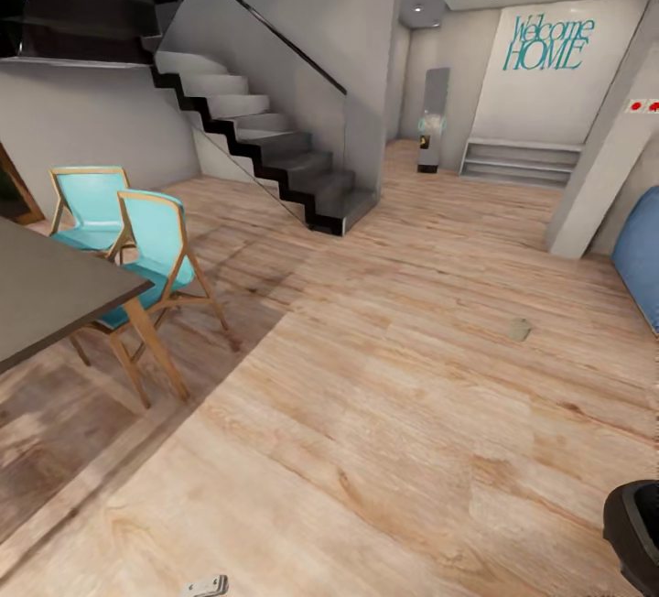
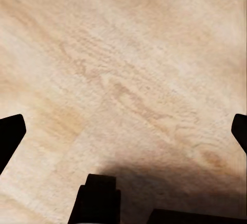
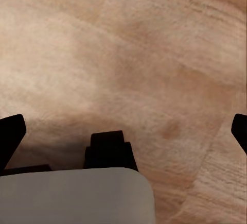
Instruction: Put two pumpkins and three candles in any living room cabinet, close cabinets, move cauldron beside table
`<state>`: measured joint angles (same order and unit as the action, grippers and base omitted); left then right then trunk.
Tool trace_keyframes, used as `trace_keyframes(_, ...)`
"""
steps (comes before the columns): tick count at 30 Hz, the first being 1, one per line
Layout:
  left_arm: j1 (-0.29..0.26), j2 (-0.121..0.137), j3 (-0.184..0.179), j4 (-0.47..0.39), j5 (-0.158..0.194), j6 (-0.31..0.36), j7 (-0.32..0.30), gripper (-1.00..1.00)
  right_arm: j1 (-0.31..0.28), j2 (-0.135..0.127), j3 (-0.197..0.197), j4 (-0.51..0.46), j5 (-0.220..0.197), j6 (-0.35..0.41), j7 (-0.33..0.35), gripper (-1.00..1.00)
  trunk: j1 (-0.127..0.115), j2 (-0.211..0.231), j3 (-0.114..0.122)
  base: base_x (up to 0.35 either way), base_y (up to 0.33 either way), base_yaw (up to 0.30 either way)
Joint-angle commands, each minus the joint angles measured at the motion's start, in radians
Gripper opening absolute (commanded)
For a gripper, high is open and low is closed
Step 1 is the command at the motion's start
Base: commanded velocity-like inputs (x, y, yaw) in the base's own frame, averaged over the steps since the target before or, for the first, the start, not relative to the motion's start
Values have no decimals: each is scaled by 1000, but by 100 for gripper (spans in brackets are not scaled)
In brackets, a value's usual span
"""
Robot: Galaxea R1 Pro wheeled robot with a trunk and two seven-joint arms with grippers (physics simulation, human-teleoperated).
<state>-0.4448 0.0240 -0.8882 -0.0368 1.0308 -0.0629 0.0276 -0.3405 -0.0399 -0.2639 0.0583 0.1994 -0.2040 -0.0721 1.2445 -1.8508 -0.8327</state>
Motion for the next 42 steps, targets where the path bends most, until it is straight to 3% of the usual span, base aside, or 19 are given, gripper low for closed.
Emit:
trace_keyframes(1,0,0,0,0,0,0,0,100,0,0,0,0,0,0,0,100,0,0,0,273,221,-294)
trace_keyframes(14,0,0,0,0,0,0,0,100,0,3,-1,0,-4,3,-1,100,0,0,-4,309,148,-153)
trace_keyframes(24,0,-1,0,0,0,0,0,100,0,1,-2,0,-76,8,0,100,0,0,-17,322,114,-184)
trace_keyframes(42,0,-1,0,0,0,0,0,100,0,0,-2,0,-78,8,0,100,0,0,-36,327,65,-233)
